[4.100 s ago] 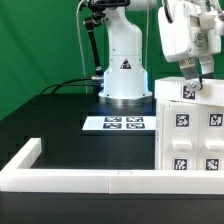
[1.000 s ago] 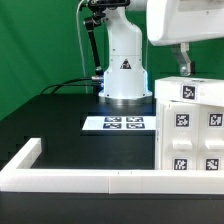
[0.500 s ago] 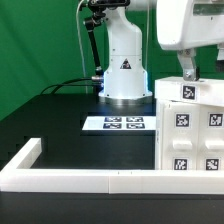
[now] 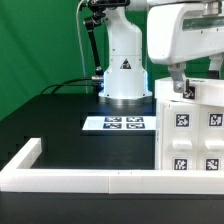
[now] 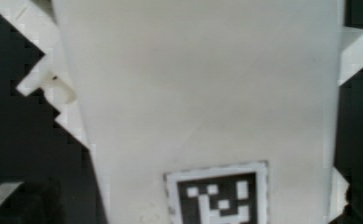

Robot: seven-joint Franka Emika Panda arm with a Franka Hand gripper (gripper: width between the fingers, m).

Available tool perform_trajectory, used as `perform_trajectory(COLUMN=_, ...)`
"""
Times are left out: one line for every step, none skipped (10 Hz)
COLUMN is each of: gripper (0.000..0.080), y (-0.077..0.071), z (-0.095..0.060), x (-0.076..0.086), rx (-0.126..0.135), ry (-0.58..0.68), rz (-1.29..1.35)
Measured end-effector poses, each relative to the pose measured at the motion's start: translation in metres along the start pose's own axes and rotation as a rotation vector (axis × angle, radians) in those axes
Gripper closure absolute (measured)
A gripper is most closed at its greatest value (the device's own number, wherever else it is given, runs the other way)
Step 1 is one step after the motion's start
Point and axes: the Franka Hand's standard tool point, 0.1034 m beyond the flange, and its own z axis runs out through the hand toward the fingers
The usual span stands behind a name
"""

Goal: Assemble cabinet

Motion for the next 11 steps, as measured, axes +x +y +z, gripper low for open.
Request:
perform_trajectory(gripper=0.0124, y=-0.0009, z=0.0001, x=0.0006, rx=-0.001, ry=-0.001, rz=0.03)
perform_trajectory(gripper=0.0124, y=-0.0021, z=0.0002, x=0.0014, rx=-0.002, ry=-0.004, rz=0.052)
perform_trajectory(gripper=0.0248, y=-0.0021, z=-0.0001, x=0.0015, rx=-0.002, ry=-0.004, rz=0.058)
perform_trajectory(gripper=0.0244, y=-0.0018, z=0.0, x=0.0012, rx=-0.002, ry=-0.004, rz=0.06)
perform_trajectory(gripper=0.0244, y=0.0004, z=-0.0002, x=-0.0002, rx=-0.002, ry=-0.003, rz=0.061)
perform_trajectory(gripper=0.0244, y=0.0008, z=-0.0002, x=-0.0006, rx=-0.003, ry=-0.004, rz=0.089)
perform_trajectory(gripper=0.0244, y=0.0008, z=-0.0002, x=-0.0006, rx=-0.002, ry=-0.003, rz=0.108)
perform_trajectory(gripper=0.0244, y=0.0008, z=-0.0001, x=-0.0007, rx=-0.002, ry=-0.003, rz=0.186)
perform_trajectory(gripper=0.0244, y=0.0008, z=0.0001, x=-0.0007, rx=-0.003, ry=-0.003, rz=0.277)
perform_trajectory(gripper=0.0243, y=0.0009, z=0.0002, x=-0.0008, rx=-0.003, ry=-0.004, rz=0.341)
perform_trajectory(gripper=0.0243, y=0.0011, z=0.0004, x=-0.0008, rx=-0.001, ry=0.004, rz=0.424)
